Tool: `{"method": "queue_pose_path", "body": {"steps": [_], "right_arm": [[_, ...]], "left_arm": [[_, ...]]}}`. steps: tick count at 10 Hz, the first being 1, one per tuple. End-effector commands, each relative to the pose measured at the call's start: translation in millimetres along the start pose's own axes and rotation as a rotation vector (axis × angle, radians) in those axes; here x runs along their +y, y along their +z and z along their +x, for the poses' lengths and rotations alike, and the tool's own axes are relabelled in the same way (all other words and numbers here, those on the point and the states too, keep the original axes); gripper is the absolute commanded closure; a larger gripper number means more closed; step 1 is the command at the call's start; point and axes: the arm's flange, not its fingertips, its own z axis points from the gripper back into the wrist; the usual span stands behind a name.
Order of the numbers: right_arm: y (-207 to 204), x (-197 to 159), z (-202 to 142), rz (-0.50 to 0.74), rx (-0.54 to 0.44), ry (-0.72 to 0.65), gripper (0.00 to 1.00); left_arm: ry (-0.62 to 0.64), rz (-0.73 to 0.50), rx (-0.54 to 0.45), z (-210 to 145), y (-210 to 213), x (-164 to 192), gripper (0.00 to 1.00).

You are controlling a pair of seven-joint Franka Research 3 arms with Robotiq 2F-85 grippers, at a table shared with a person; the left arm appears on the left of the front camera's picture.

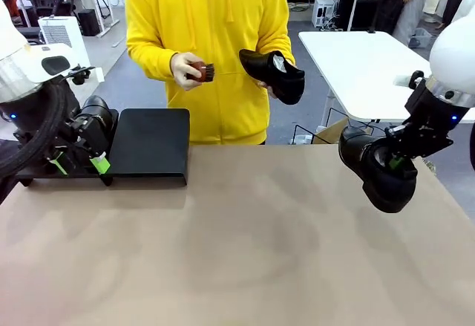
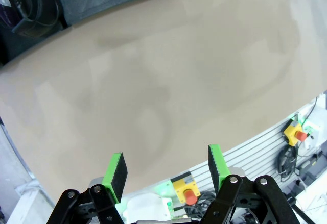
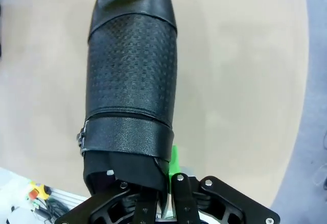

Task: Organize the shoes by placing them on the stand.
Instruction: Pick up one Shoe and place it in the middle of the table.

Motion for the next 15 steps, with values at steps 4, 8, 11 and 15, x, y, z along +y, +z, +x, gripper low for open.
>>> {"method": "queue_pose_path", "body": {"steps": [4, 8, 11, 15], "right_arm": [[-23.1, -11.5, 19.3, -0.009, 0.019, -0.011, 1.0], [23.5, 107.7, -70.6, -0.155, -0.07, -0.215, 1.0], [2.4, 199.1, -131.5, -0.107, -0.065, -0.068, 1.0], [-55.9, 278.0, -153.4, -0.042, 0.012, 0.06, 1.0]], "left_arm": [[-0.005, -0.007, 0.001, -2.2, 0.3, 1.9, 0.18], [-0.005, -0.007, 0.001, -2.2, 0.3, 1.9, 0.18], [-0.005, -0.007, 0.001, -2.2, 0.3, 1.9, 0.18], [-0.005, -0.007, 0.001, -2.2, 0.3, 1.9, 0.18]]}}
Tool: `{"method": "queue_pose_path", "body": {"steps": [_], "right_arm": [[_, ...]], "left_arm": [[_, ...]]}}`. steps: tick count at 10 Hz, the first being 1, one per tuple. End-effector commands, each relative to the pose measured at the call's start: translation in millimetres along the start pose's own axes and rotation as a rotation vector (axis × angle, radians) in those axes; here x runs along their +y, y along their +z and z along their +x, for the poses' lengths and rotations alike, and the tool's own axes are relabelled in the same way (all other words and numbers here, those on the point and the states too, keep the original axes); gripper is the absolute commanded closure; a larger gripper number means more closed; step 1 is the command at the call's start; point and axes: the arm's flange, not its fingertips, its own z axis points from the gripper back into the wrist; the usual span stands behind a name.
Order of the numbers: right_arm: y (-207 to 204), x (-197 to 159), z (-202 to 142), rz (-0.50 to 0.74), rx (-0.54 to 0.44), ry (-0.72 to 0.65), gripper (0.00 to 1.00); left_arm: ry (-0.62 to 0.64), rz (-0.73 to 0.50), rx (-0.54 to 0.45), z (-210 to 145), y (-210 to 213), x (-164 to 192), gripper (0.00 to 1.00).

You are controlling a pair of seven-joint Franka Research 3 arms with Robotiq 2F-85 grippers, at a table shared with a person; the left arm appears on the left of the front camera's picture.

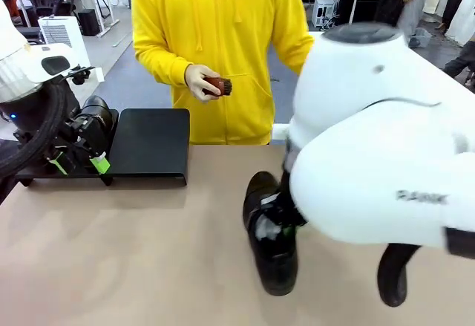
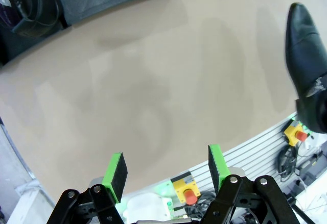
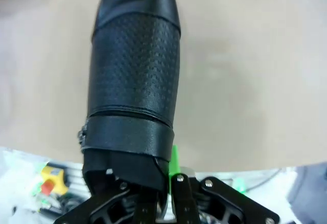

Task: Organize the shoes by placing them on the stand.
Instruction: Pick up one Shoe and place it in the middle of the table.

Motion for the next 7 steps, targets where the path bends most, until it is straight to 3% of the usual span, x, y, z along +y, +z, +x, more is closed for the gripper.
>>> {"method": "queue_pose_path", "body": {"steps": [1, 4, 7], "right_arm": [[-14.8, 21.8, 17.1, 0.058, 0.017, -0.01, 1.0], [-54.9, 50.3, 18.4, 0.052, 0.023, -0.049, 1.0], [-84.4, 56.1, 28.8, 0.053, 0.017, -0.046, 1.0]], "left_arm": [[-0.005, -0.007, 0.001, -2.1, 0.2, 2.0, 0.18], [-0.005, -0.007, 0.001, -2.1, 0.2, 2.0, 0.18], [-0.005, -0.007, 0.001, -2.1, 0.2, 2.0, 0.18]]}}
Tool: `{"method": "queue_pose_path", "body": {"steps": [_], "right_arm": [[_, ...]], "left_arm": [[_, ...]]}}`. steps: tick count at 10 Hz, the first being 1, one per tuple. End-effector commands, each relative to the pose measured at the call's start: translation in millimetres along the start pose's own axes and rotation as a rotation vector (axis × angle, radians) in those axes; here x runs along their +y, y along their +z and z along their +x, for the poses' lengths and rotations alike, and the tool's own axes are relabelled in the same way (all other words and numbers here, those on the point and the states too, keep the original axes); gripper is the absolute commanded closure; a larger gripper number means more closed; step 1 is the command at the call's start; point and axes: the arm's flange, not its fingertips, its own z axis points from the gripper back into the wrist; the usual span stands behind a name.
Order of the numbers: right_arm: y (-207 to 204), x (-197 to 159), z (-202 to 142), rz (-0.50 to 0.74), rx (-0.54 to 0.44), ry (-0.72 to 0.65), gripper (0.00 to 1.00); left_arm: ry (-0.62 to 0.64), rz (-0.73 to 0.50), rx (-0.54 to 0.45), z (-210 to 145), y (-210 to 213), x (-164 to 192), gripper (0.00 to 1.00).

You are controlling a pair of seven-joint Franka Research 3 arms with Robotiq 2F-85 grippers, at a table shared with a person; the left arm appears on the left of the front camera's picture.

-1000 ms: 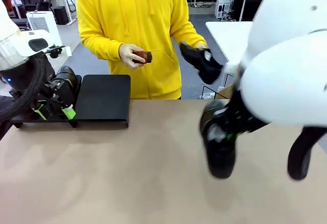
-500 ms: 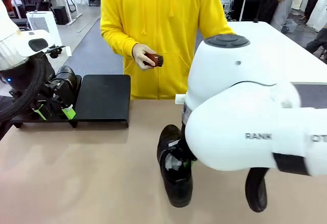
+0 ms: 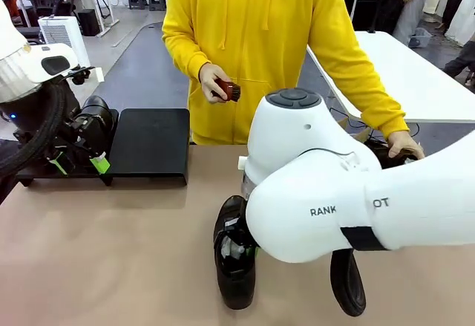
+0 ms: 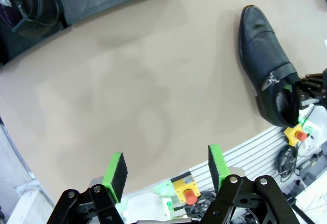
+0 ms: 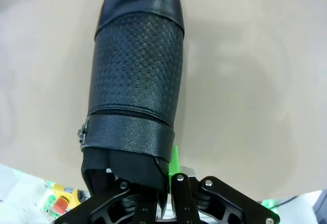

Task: Organize the shoes by placing them on the stand.
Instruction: Pick up one Shoe and place it in the middle of the table.

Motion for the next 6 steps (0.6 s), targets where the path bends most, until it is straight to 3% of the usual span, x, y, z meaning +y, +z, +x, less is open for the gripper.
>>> {"method": "queue_pose_path", "body": {"steps": [1, 6], "right_arm": [[-12.9, 15.4, 11.5, 0.005, -0.003, -0.019, 0.9], [14.5, -13.7, 12.8, 0.054, -0.003, -0.127, 0.0]], "left_arm": [[-0.005, -0.007, 0.001, -2.0, 0.1, 1.9, 0.18], [-0.005, -0.007, 0.001, -2.0, 0.1, 1.9, 0.18]]}}
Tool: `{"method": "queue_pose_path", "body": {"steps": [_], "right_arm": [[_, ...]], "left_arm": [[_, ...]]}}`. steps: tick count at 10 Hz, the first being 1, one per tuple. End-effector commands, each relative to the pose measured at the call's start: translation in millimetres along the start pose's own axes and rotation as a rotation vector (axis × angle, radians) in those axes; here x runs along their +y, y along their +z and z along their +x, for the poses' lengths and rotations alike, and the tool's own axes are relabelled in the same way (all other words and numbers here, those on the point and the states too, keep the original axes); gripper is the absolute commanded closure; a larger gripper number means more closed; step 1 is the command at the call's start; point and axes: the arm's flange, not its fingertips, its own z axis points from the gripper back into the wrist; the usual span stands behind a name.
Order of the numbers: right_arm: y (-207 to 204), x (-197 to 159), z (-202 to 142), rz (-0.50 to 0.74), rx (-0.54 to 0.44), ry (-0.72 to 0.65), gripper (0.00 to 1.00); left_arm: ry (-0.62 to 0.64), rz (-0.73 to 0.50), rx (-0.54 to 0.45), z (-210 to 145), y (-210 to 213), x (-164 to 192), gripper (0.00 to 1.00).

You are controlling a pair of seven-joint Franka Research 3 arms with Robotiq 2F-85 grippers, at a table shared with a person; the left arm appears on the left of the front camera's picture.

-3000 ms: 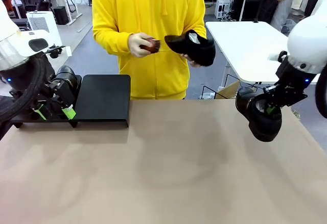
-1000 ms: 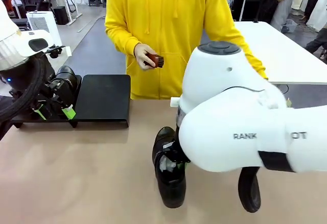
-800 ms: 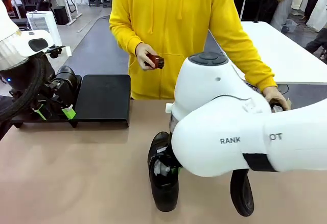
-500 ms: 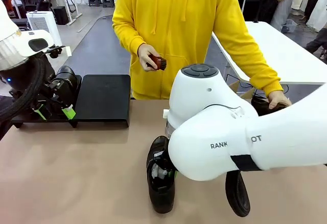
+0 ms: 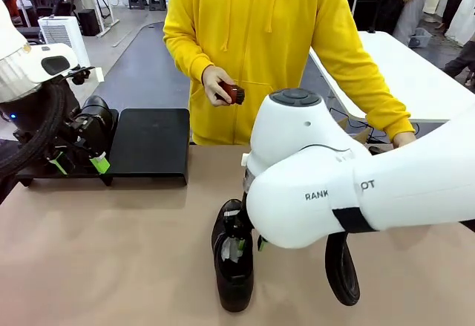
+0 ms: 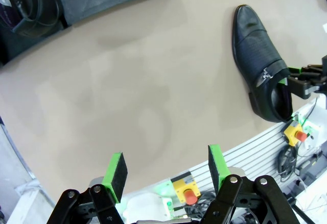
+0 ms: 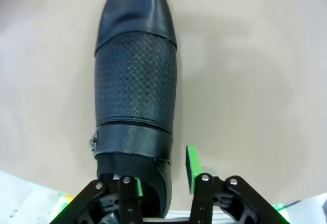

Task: Organize the shoes by placing them on the stand.
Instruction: Pick up one Shoe and place it in the middle of the table, then place the Shoe from the middle of the table onto the Shoes Stand.

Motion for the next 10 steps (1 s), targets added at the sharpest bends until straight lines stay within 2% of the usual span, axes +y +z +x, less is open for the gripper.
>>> {"method": "queue_pose_path", "body": {"steps": [1, 4, 5, 6, 10], "right_arm": [[20.4, -12.1, -7.6, 0.027, 0.002, -0.061, 0.0], [42.6, -27.1, -6.7, 0.04, 0.015, -0.057, 0.0], [43.4, -35.4, -0.4, -0.019, 0.015, -0.062, 0.0], [36.1, -16.4, -2.0, 0.023, -0.005, -0.068, 0.0], [36.1, -16.4, -2.0, 0.023, -0.005, -0.068, 0.0]], "left_arm": [[-0.006, -0.007, 0.001, -2.0, 0.1, 1.9, 0.18], [-0.006, -0.007, 0.001, -2.0, 0.1, 1.9, 0.18], [-0.006, -0.007, 0.001, -2.0, 0.1, 1.9, 0.18], [-0.006, -0.007, 0.001, -2.0, 0.1, 1.9, 0.18], [-0.006, -0.007, 0.001, -2.0, 0.1, 1.9, 0.18]]}}
